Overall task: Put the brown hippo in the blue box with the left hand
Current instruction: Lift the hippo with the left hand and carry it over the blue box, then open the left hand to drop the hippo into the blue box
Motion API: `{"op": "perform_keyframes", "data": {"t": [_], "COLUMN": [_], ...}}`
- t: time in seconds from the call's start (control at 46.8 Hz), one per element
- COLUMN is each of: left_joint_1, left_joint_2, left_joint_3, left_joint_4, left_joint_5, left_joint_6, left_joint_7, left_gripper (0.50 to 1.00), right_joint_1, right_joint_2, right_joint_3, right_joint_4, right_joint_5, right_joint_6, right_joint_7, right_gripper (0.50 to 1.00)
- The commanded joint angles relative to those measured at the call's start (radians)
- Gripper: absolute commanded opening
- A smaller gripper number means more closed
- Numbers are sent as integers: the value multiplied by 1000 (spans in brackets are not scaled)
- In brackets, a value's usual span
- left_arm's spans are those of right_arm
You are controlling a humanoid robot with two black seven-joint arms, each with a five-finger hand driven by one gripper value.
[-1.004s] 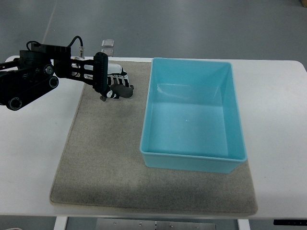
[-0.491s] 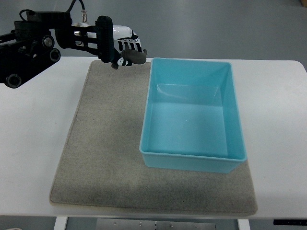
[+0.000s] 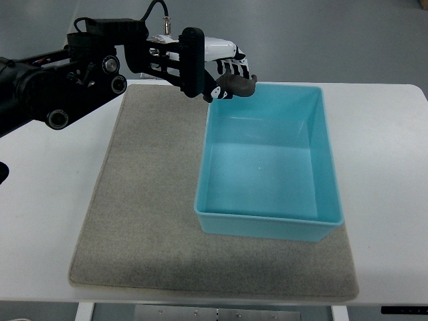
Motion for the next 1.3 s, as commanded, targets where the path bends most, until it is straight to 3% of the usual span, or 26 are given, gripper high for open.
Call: {"op": "perform_keyframes", "data": {"t": [0.0,0.278,0.491,0.726,0.811,0.875,1.281], "left_joint_1": [0,25,36,42,46,54,51], "left_joint_2": [-13,-59,-64,-69,-69,-69,-66], "left_joint_3": [0,3,11,9,9,9,-3], "left_joint_4": [1,1,4,3,4,3,9], "left_joint_5": [-3,-4,-4,-7,-7,-7,-9], "left_joint_6": [1,6,6,20,20,21,35], "left_joint_7": [-1,1,-1,-1,1,1,-1], "left_gripper": [608,621,662,808,825,955,962], "right_joint_1": [0,0,0,0,0,0,0], "right_joint_2": [0,0,0,0,0,0,0], "right_joint_3": [0,0,0,0,0,0,0], "right_joint_4": [0,0,0,0,0,0,0], "right_joint_5": [0,0,0,0,0,0,0], "right_joint_6": [0,0,0,0,0,0,0], "right_joint_7": [0,0,0,0,0,0,0], "right_gripper": [936,936,936,936,936,936,936]}}
